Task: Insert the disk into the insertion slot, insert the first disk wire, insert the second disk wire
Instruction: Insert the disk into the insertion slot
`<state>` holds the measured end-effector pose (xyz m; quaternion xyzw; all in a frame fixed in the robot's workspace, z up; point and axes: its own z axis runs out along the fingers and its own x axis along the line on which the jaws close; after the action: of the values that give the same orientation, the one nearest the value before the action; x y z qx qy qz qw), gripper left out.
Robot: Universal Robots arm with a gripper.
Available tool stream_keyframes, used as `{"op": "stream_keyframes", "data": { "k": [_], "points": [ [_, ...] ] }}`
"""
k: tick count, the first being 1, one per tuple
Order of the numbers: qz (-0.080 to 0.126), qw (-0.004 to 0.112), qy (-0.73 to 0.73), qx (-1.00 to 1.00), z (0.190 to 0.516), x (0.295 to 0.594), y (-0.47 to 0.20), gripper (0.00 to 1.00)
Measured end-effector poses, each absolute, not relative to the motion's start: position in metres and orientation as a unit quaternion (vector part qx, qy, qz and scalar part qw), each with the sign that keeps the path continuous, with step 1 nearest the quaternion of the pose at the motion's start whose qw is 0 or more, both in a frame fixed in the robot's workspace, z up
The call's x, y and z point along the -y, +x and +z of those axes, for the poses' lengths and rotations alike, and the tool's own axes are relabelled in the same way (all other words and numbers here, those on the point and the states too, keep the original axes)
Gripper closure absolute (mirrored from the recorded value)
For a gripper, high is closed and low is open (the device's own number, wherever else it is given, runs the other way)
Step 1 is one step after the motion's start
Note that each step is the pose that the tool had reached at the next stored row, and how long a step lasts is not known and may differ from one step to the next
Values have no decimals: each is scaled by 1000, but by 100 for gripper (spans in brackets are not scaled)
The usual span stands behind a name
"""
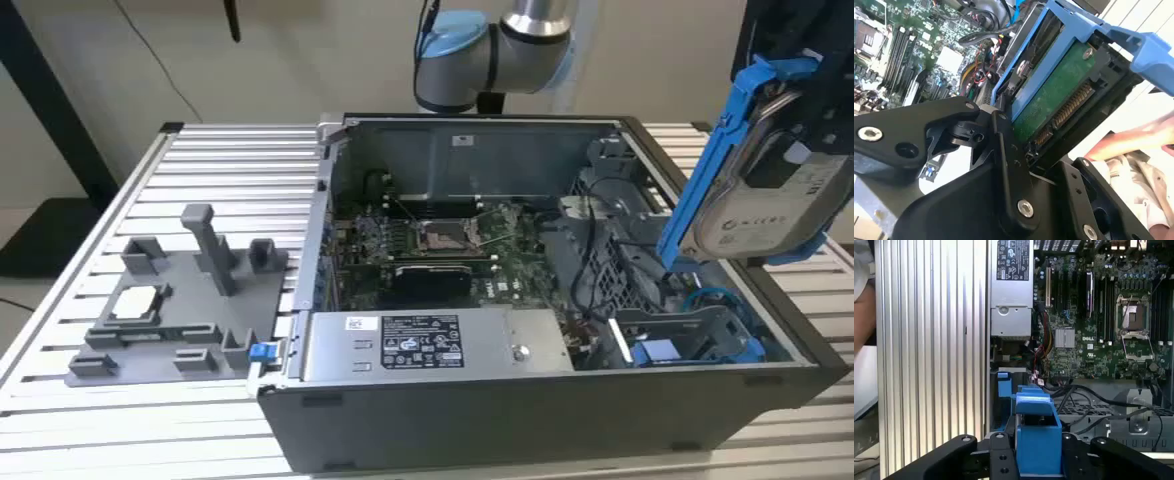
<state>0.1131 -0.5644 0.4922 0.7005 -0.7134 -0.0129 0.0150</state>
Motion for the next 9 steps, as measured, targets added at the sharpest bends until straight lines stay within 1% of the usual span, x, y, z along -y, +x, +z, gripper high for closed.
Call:
{"op": "stream_keyframes", "data": {
  "k": [9],
  "points": [
    [-13,15,701,713,492,564,113,100]
  ]
}}
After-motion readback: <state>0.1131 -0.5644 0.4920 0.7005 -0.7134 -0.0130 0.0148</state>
